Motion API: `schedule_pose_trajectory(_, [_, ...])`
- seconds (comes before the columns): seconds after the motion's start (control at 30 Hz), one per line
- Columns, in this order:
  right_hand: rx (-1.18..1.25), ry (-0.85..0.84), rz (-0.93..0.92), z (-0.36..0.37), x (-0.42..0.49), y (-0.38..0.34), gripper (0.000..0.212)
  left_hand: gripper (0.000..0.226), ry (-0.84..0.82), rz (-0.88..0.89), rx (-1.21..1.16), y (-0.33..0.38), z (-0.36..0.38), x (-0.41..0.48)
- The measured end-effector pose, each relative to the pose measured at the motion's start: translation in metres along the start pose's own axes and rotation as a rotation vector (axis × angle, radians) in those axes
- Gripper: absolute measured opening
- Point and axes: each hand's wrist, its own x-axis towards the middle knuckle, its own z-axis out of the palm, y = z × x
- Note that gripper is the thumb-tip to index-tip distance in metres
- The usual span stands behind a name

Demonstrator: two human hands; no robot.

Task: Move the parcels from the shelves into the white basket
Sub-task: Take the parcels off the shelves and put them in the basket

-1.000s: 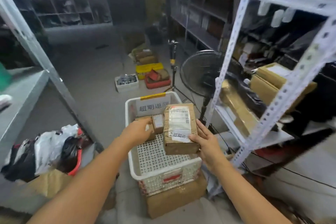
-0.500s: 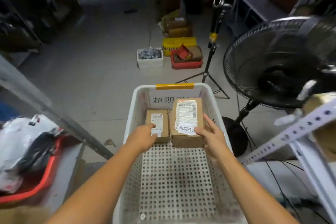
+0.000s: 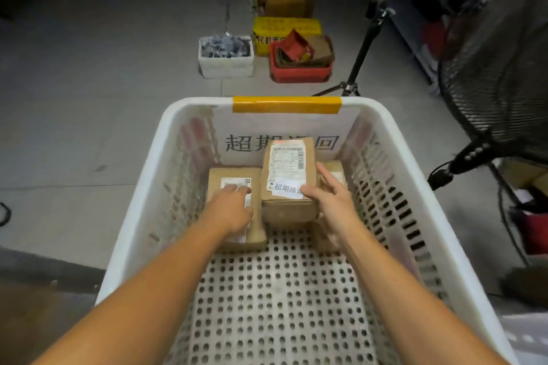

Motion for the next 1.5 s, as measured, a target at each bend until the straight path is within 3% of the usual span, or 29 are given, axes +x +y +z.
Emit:
schedule_pose_trajectory(0.27, [-0.026,-0.061,0.041,-0.011,0.033,0.038,0.074,0.060,0.046,-0.024,0.086,-0.009,0.030,0.037])
schedule_pose_trajectory(0.47, [-0.385,-0.158,0.027,-0.023,0.026,0.021,0.072,0.061,-0.004,-0.023,0.103,-0.010,0.029,0.031])
schedule_pose_trajectory(0.63, [-0.548,-0.098,0.080,-0.017,0.019,0.004,0.066,0.056,-0.143,-0.041,0.107,-0.006,0.003,0.013])
schedule_pose_trajectory(0.77, [-0.836,-0.057,0.139,-0.003,-0.009,-0.023,0.061,0.052,-0.179,-0.031,0.134,0.001,-0.043,-0.024])
schedule_pose_trajectory(0.97, [-1.104,0.039,0.164,0.019,-0.106,-0.120,0.053,0.051,-0.203,0.052,0.134,0.029,-0.150,-0.096])
schedule_pose_trajectory(1.07, [-1.124,0.098,0.145,0.023,-0.146,-0.164,0.043,0.048,-0.169,0.099,0.113,0.048,-0.199,-0.122])
schedule_pose_trajectory(1.13, [-1.108,0.190,0.120,0.038,-0.223,-0.223,0.042,0.048,-0.155,0.160,0.107,0.065,-0.267,-0.179])
schedule_pose_trajectory(1.5, [-1.087,0.322,-0.057,0.035,-0.441,-0.310,0.055,0.047,-0.031,0.283,0.208,0.127,-0.377,-0.361])
